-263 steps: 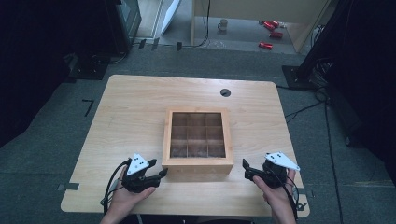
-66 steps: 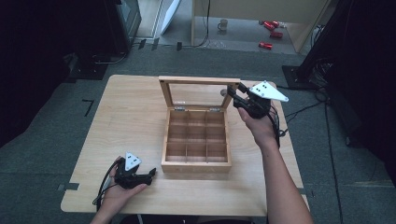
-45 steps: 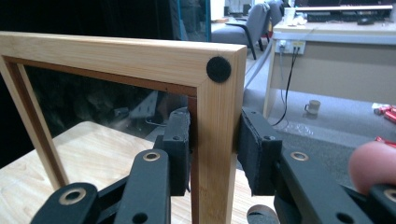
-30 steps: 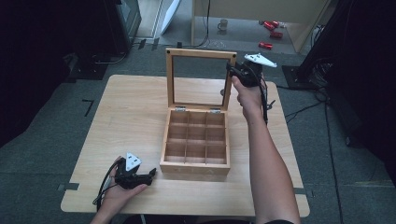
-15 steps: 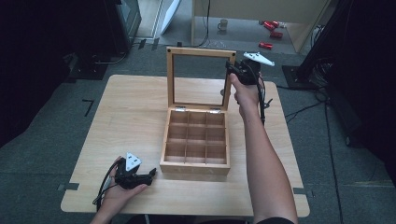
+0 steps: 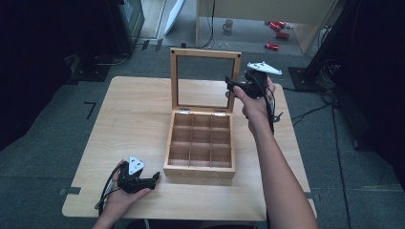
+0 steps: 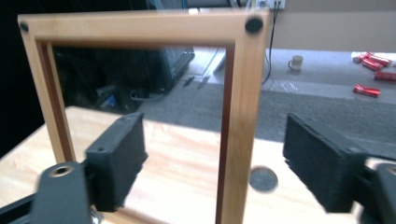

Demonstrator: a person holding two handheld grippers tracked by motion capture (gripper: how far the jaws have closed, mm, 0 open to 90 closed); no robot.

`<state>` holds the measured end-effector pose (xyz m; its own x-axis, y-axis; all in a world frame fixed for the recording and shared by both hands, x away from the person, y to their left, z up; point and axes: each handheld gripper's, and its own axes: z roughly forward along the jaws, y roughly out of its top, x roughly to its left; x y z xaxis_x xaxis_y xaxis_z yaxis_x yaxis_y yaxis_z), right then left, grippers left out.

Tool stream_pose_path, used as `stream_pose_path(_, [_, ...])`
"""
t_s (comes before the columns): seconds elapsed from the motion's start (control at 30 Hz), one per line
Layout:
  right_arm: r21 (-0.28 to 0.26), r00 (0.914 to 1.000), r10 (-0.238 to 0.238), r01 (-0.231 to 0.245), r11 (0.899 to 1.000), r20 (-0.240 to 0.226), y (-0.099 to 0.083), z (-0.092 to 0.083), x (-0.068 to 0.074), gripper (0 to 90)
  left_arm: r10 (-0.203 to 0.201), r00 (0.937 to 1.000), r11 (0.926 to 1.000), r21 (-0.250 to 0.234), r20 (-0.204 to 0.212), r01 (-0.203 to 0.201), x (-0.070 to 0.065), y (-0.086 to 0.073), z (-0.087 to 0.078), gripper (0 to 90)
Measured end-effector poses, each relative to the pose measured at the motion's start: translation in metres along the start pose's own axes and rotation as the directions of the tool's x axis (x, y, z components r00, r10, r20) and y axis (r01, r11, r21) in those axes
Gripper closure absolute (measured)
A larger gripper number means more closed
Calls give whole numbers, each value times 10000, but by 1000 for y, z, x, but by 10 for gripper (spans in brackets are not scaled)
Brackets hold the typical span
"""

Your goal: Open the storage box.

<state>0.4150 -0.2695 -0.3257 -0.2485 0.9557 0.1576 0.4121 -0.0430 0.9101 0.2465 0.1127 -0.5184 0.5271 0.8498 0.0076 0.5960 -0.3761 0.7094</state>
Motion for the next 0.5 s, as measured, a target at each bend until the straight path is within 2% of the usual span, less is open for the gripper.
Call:
stream_pose_path(0.1, [208, 9999, -23, 19, 9998, 169, -10, -11, -1, 142, 7, 10000, 10000, 8, 10, -7, 0, 0, 0, 163])
stream_pose_path(0.23, [527, 9990, -67, 44, 9986, 440, -23, -24, -5, 128, 10, 10000, 10000, 6, 8, -10, 0, 0, 0, 163])
stream_pose_path(0.4, [752, 9985, -221, 183, 9970, 507, -37, -37, -9, 101, 23, 10000, 10000, -2, -4, -23, 0, 0, 0, 163])
stream_pose_path(0.5, [882, 9984, -249, 203, 9959, 514, -52, -49, -15, 85, 13, 10000, 10000, -1, 7, -13, 0, 0, 0, 163])
